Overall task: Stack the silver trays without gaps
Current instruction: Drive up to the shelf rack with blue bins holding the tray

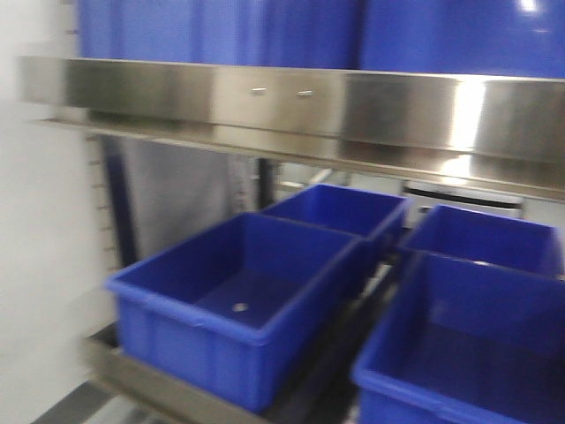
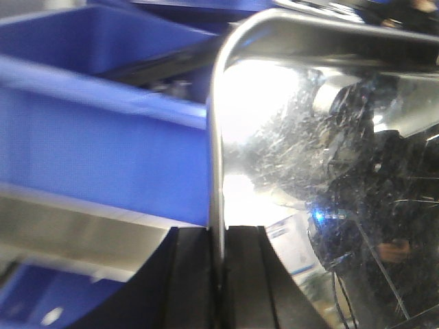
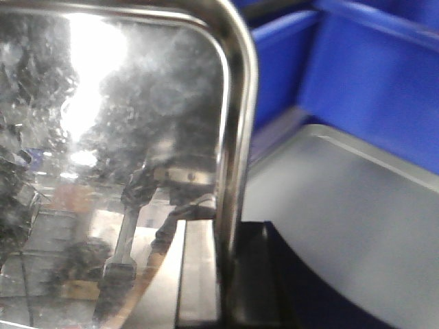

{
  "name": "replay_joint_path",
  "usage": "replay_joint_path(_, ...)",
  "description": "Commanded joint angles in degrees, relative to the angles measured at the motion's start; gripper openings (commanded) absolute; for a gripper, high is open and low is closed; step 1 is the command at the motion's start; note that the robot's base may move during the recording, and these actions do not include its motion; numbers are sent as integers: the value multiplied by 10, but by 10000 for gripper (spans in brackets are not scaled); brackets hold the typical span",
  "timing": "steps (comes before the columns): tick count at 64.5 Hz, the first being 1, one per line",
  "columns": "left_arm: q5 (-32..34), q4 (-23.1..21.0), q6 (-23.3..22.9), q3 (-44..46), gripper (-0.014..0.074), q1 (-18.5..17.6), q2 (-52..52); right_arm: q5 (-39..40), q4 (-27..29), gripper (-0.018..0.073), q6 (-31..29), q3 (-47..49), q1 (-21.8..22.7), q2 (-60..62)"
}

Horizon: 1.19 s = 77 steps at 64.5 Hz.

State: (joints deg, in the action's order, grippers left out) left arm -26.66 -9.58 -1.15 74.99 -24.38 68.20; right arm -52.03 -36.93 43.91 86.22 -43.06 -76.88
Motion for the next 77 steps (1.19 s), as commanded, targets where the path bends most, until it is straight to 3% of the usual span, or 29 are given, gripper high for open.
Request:
replay_joint_path(1, 26, -52, 0, 9, -18, -16, -5, 93, 21, -79, -14, 4, -10, -5)
replay_joint_path(77, 26, -52, 0, 9, -18, -16, -5, 93, 21, -79, -14, 4, -10, -5)
